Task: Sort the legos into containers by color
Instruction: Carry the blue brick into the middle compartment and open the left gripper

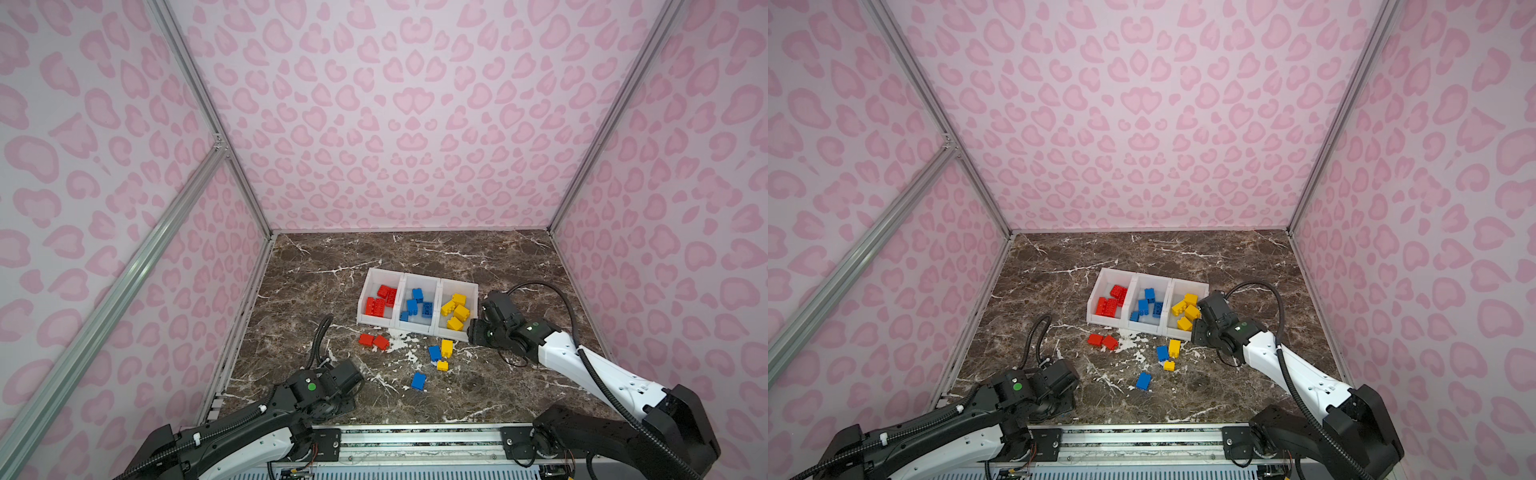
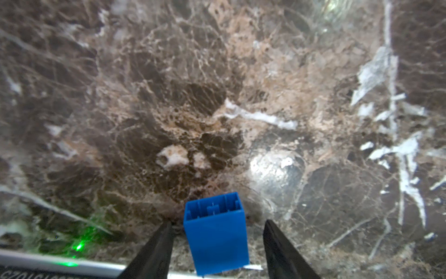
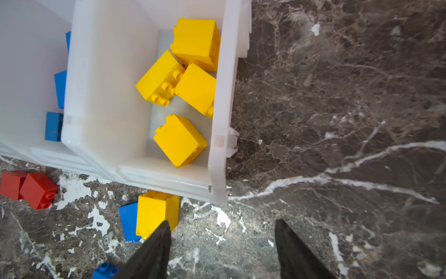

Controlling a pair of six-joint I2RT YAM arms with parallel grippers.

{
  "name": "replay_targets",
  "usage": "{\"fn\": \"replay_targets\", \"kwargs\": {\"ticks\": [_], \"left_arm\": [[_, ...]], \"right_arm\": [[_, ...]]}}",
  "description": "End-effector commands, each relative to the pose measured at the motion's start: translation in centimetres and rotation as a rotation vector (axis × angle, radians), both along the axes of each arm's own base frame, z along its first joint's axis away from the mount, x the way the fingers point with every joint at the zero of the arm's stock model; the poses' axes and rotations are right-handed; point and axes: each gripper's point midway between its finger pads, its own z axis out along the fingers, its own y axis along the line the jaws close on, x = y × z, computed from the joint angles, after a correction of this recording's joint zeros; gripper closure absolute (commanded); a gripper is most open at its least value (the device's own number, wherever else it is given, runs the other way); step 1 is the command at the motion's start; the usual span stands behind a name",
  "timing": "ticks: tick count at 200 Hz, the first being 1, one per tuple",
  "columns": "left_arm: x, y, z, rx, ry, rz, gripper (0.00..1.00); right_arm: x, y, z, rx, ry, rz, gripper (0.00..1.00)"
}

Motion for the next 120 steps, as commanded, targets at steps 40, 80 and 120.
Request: {"fn": "replay_targets", "kwargs": {"ticks": [40, 80, 120], "left_arm": [[0.3, -0.5, -0.3, -0.021, -0.013, 0.004, 0.58], [0.8, -0.9, -0.1, -0.033, -0.033, -0.015, 0.71], [3.4, -3.0, 2.5, -0.048, -0.134, -0.097, 0.71]], "right_arm": [[-0.2, -0.1, -0.2, -0.001, 0.002, -0.011, 0.31], [-0.3, -0.2, -0.4, 0.0, 0.006, -0.018, 0.31], [-0.3, -0.3, -0.2, -0.003, 0.002, -0.019, 0.31]]}}
